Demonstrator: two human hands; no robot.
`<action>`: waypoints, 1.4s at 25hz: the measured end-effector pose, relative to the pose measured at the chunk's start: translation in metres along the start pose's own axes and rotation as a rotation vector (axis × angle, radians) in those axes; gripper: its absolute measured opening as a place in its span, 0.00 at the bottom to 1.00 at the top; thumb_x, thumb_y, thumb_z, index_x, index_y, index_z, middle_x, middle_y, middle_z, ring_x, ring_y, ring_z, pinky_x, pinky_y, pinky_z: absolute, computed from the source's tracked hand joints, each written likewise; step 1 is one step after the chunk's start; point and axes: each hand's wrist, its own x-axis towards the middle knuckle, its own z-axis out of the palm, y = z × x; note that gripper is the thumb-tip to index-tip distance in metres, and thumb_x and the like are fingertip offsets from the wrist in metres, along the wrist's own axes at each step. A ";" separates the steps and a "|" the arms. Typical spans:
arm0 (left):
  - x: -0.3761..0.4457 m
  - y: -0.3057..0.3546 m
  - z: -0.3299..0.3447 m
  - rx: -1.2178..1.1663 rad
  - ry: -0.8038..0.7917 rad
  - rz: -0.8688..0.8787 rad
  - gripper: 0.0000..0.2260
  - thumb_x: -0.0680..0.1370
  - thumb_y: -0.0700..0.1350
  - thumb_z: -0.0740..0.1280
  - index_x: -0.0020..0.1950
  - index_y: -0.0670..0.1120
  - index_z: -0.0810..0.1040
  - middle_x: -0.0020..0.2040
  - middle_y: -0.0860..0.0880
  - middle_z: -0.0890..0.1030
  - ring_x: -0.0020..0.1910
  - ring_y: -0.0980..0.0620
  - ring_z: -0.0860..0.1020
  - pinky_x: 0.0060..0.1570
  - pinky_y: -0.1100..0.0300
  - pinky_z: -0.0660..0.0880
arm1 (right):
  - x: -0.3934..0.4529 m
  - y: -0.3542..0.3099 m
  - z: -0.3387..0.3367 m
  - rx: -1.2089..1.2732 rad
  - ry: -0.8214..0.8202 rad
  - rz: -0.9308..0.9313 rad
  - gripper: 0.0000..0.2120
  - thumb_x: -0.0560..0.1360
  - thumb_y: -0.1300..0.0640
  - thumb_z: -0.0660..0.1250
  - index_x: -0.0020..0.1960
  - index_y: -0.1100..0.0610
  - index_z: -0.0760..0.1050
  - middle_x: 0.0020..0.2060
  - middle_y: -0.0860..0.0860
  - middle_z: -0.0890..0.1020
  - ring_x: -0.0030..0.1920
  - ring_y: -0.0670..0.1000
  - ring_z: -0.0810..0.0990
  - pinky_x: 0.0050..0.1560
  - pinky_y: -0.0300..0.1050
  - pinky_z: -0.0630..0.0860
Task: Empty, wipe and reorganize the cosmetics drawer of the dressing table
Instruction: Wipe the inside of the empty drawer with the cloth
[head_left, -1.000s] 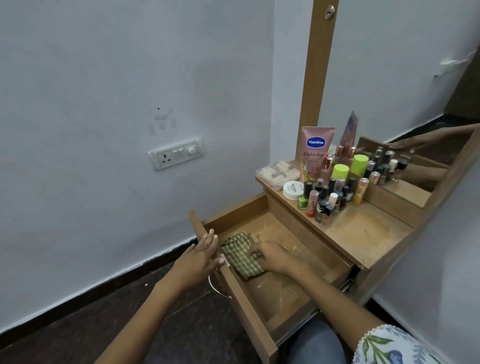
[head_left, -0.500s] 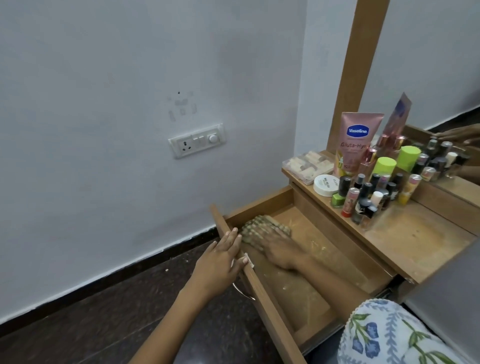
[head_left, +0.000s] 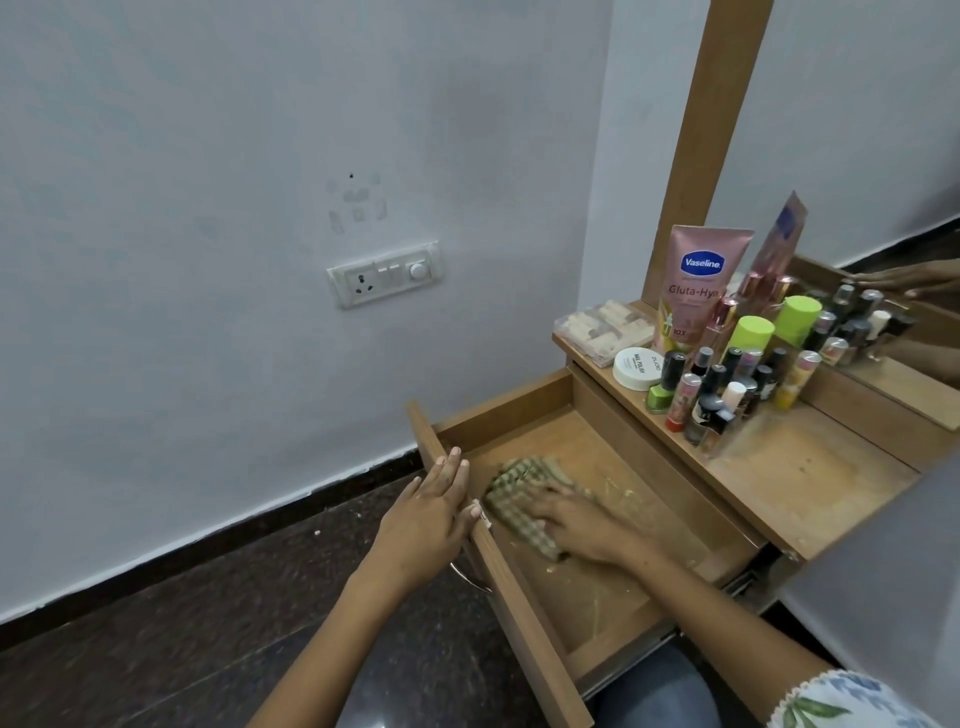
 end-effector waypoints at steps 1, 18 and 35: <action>0.000 0.001 0.001 0.004 0.003 -0.008 0.26 0.83 0.55 0.48 0.78 0.48 0.45 0.78 0.52 0.41 0.77 0.56 0.43 0.74 0.58 0.45 | -0.002 -0.005 0.004 -0.031 -0.019 -0.040 0.27 0.80 0.58 0.56 0.76 0.44 0.55 0.77 0.44 0.51 0.77 0.51 0.46 0.75 0.59 0.49; -0.004 0.003 0.005 0.003 0.037 -0.043 0.25 0.83 0.55 0.46 0.78 0.51 0.45 0.78 0.56 0.42 0.76 0.59 0.42 0.75 0.57 0.45 | 0.058 -0.018 0.000 -0.082 0.124 0.014 0.26 0.83 0.48 0.46 0.78 0.46 0.40 0.76 0.42 0.40 0.76 0.47 0.36 0.75 0.55 0.42; -0.004 0.032 0.000 -0.073 -0.046 -0.190 0.25 0.84 0.50 0.46 0.78 0.44 0.43 0.78 0.48 0.39 0.77 0.52 0.42 0.75 0.52 0.47 | -0.015 -0.014 0.003 -0.019 -0.070 0.176 0.32 0.80 0.62 0.54 0.79 0.53 0.41 0.77 0.51 0.38 0.77 0.53 0.37 0.75 0.54 0.41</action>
